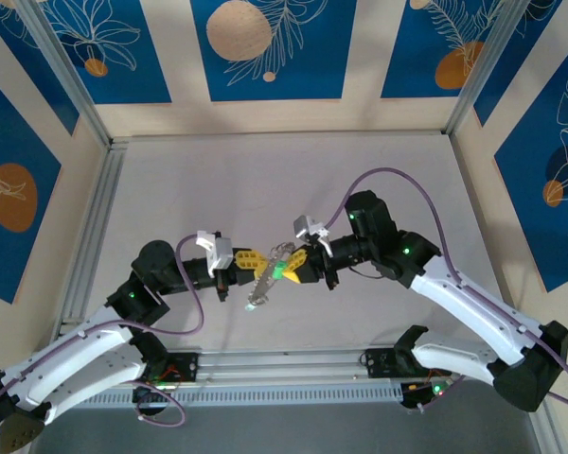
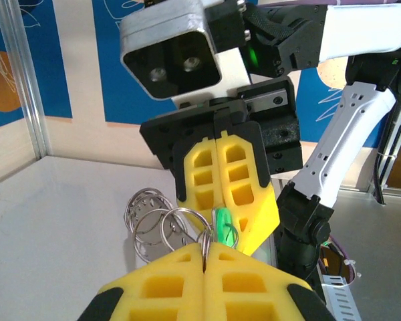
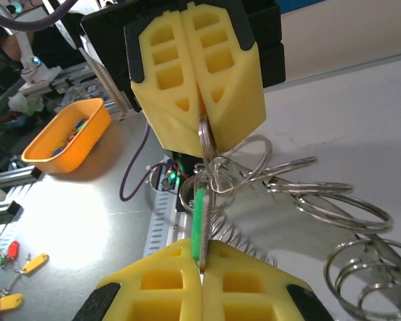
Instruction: Put the keys on the keyring
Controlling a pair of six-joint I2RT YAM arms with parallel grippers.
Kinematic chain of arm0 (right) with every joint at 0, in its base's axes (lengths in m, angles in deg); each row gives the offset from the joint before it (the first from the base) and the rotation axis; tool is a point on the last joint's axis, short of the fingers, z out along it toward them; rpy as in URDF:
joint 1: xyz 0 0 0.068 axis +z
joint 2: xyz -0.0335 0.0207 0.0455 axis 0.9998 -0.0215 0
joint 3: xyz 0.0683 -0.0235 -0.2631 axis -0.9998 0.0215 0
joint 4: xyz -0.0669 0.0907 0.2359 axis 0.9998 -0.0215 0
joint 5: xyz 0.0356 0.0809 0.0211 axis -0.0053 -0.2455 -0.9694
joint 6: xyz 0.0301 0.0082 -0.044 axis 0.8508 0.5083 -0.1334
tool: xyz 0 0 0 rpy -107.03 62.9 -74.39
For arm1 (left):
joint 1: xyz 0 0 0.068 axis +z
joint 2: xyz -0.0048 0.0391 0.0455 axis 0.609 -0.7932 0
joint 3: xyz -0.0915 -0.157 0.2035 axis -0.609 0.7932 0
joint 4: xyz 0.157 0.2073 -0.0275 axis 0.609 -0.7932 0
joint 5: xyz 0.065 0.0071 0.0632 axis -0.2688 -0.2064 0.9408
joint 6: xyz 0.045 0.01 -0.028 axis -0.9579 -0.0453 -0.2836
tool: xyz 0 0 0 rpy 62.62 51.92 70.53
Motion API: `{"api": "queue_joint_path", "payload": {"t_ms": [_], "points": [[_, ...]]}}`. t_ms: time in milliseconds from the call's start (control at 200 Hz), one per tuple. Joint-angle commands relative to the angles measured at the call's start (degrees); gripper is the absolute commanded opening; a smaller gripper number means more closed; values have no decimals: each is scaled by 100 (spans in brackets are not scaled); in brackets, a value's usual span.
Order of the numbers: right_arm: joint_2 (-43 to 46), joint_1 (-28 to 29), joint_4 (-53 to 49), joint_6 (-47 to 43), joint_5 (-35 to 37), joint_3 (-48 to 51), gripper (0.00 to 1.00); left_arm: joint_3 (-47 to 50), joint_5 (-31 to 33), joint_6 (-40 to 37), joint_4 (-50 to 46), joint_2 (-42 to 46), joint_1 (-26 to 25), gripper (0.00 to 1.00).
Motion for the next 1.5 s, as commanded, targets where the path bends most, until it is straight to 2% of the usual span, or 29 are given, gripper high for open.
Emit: {"api": "queue_joint_path", "payload": {"t_ms": [0,255,310,460,555,760,855,1095,1191,1271,1416,1496], "points": [[293,86,-337,-415,226,41,0,-1,321,-75,148,59,83,0],[39,119,-567,-445,-98,-348,0,-20,563,-211,60,-218,79,0],[-16,170,-624,-450,204,-433,0,-6,594,-220,55,-230,81,0],[-224,363,-1090,-322,2139,-815,0,6,805,-343,-151,-181,85,0],[-474,385,-1437,-199,2768,-1096,0,27,867,-387,-178,-165,82,0],[-916,378,-1829,-64,3389,-1299,0,13,911,-430,-199,-144,81,0],[-876,358,-1870,-68,3594,-1357,0,18,996,-448,-303,-116,82,0],[-623,347,-1588,-226,3572,-1443,0,38,1329,-430,-411,-111,80,0],[-601,438,-1605,-338,3920,-1494,0,29,1586,-432,-509,-126,79,0],[-576,622,-1559,-566,4139,-1522,0,32,1564,-425,-497,-183,79,0],[-744,799,-1526,-812,4274,-1718,0,2,1466,-353,-408,-310,83,33],[-858,797,-1511,-879,4310,-1828,0,13,1520,-322,-398,-310,82,42]]}}
